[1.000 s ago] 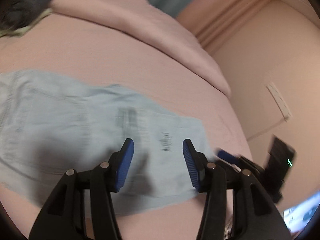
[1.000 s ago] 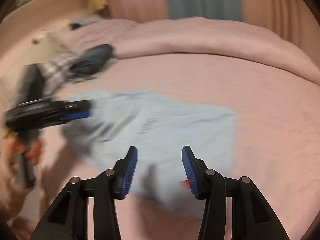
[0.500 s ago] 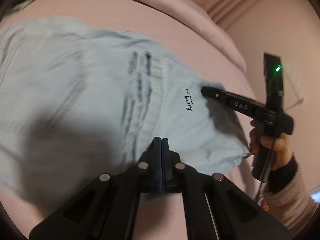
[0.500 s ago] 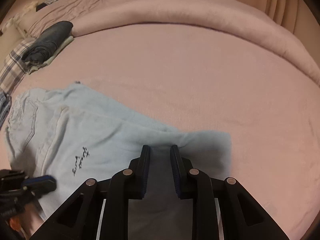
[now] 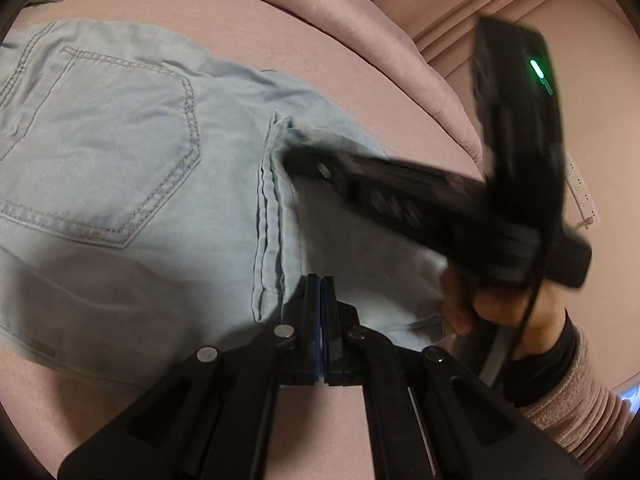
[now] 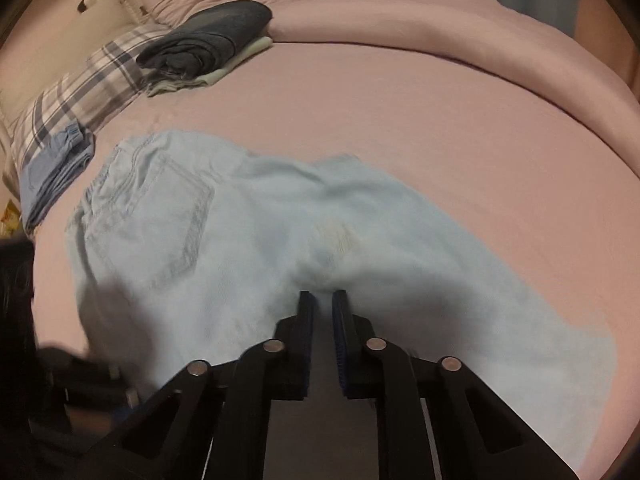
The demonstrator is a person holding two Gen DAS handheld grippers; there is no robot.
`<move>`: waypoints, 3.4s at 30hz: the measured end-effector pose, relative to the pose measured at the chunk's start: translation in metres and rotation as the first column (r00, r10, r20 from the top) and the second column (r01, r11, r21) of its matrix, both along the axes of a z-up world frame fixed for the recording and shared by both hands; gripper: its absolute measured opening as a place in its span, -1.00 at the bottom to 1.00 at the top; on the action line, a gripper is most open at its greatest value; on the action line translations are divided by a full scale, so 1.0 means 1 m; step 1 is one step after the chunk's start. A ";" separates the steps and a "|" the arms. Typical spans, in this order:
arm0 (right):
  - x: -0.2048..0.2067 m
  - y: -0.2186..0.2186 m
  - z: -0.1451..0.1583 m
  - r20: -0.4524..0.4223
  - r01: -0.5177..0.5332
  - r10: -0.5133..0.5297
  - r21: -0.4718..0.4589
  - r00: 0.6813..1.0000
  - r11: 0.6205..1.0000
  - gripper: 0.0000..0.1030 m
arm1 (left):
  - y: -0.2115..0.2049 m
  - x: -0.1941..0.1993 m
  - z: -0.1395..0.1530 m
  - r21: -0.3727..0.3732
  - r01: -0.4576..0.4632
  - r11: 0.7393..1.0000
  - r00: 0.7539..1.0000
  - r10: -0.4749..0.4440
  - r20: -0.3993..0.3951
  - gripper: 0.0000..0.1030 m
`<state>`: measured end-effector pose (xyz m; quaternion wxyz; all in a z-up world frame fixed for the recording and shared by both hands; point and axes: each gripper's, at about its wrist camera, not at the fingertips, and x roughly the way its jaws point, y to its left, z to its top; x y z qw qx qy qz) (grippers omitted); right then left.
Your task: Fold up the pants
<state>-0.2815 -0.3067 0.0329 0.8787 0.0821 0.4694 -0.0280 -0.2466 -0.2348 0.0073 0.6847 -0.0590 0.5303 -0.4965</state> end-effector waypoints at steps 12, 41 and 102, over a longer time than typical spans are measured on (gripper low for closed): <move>-0.082 -0.025 0.035 0.067 0.096 -0.099 0.044 0.993 0.994 -0.78 | 0.004 0.005 -0.003 -0.008 0.001 1.000 1.000 -0.001 -0.020 -0.96; -0.163 0.014 0.024 0.128 0.142 -0.149 0.062 0.980 0.988 -0.51 | 0.158 0.032 0.036 -0.052 -0.324 0.945 0.946 0.322 -0.045 0.40; -0.041 0.080 -0.014 -0.174 0.015 0.023 0.211 0.985 0.977 -0.67 | 0.148 0.089 0.044 -0.041 -0.413 0.910 0.894 0.414 0.171 -0.62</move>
